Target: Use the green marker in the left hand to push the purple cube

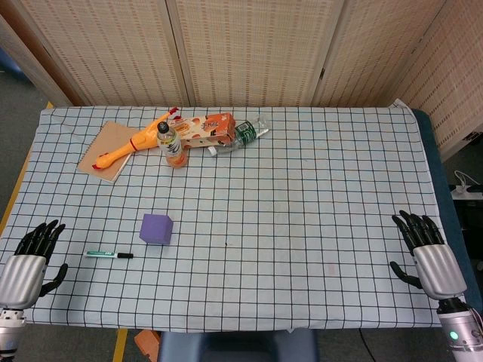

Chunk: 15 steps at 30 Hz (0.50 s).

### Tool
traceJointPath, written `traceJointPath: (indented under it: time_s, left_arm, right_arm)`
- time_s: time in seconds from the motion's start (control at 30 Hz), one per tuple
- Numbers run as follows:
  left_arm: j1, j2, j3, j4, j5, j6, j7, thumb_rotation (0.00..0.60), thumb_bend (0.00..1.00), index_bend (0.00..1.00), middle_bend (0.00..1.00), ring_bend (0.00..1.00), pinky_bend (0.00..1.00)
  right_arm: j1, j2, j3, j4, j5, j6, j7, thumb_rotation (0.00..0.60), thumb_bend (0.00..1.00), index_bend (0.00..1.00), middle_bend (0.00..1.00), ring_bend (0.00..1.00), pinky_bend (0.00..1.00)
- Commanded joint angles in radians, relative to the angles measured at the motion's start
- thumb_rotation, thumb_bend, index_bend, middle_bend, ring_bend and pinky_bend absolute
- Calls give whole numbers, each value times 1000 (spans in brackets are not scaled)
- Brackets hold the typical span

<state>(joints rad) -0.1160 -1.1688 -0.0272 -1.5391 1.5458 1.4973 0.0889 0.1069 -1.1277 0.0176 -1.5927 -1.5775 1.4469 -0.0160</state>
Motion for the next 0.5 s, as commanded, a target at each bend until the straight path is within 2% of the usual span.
traceJointPath:
  time_s: [0.03,0.13,0.17,0.2,0.27,0.33,0.43,0.5]
  left_arm:
    - [-1,0,1,-6,-12,-15,14,600,406,0,0,0,131]
    - [-3,-1,3,-8,-16,-24,20,600,406,0,3,2,144]
    - [-6,-2,5,-7,-18,-33,29,600,405,10,17,26,190]
    - [-19,-21,10,23,-8,-56,49,600,405,22,31,55,238]
    - [-34,-78,4,116,7,-53,96,600,408,83,101,190,471]
    - [-44,-141,-1,214,31,-34,144,600,410,141,180,321,659]
    - [-64,-200,6,305,47,-54,146,600,413,186,254,474,786]
    - [-80,-220,10,336,38,-93,135,600,413,191,267,509,807]
  right_arm:
    - [0,0,-2,0,-1,-1,1,600,176,0,0,0,0]
    - [-1,2,-2,-2,-4,4,2,600,177,0,0,0,0]
    - [-3,3,-1,-3,-6,9,3,600,177,0,0,0,0]
    - [-5,2,2,-3,-3,15,2,600,177,0,0,0,0]
    - [-5,-1,1,-1,0,12,-7,600,177,0,0,0,0]
    - [-4,-5,0,-1,4,6,-15,600,177,0,0,0,0]
    - [-4,-12,2,0,6,5,-37,600,177,0,0,0,0]
    - [-4,-14,1,-4,6,6,-42,600,177,0,0,0,0]
